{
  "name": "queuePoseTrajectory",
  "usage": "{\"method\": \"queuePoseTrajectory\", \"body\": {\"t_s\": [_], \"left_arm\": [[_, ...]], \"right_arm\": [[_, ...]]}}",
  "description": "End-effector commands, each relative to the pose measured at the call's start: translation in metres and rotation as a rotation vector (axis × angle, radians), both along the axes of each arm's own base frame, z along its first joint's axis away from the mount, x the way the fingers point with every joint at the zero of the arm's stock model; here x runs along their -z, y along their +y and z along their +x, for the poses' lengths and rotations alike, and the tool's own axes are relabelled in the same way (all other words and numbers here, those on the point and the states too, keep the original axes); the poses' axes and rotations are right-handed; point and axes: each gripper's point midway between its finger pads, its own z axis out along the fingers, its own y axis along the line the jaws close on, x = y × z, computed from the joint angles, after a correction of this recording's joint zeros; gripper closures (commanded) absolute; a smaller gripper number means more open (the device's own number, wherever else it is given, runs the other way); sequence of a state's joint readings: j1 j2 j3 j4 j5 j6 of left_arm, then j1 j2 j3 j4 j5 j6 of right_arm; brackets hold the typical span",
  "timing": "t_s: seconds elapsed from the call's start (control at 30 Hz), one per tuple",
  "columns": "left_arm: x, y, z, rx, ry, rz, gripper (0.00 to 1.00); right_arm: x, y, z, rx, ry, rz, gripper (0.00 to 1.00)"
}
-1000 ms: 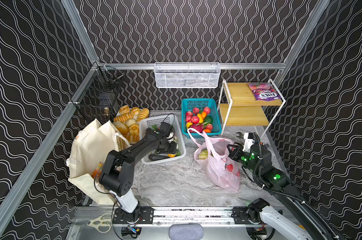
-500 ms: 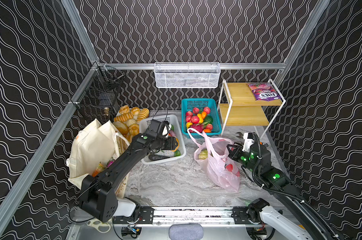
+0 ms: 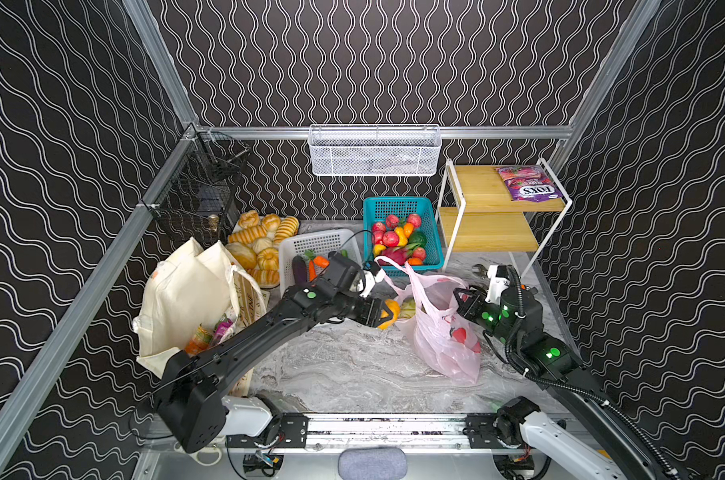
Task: Place the mixed food into the grocery bags and tie them
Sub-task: 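Grasp the yellow squash with the left gripper and lift it over the bag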
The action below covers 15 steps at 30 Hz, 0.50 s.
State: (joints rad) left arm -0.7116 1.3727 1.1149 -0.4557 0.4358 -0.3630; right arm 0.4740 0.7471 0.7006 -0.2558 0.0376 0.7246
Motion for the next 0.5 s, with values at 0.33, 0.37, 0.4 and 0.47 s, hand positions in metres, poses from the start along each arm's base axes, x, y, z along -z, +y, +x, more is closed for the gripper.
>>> {"method": "queuePoseTrajectory", "body": {"t_s": [0.33,0.37,0.4,0.47], "left_arm": [[-0.007,-0.055,0.055,-0.006,-0.262,-0.002,0.41],[-0.006,-0.058,0.055,-0.002,-0.269,-0.001,0.40],[-0.005,-0.062,0.055,0.001,-0.279,-0.003,0.39],[-0.004,-0.068,0.055,0.005,-0.290,-0.022,0.37]], "right_arm": [[-0.016,0.010,0.001,-0.037,-0.045,0.073,1.00],[-0.018,0.010,0.001,-0.037,-0.047,0.079,1.00],[-0.018,0.011,0.001,-0.041,-0.048,0.084,1.00],[-0.016,0.011,0.001,-0.037,-0.044,0.089,1.00]]}}
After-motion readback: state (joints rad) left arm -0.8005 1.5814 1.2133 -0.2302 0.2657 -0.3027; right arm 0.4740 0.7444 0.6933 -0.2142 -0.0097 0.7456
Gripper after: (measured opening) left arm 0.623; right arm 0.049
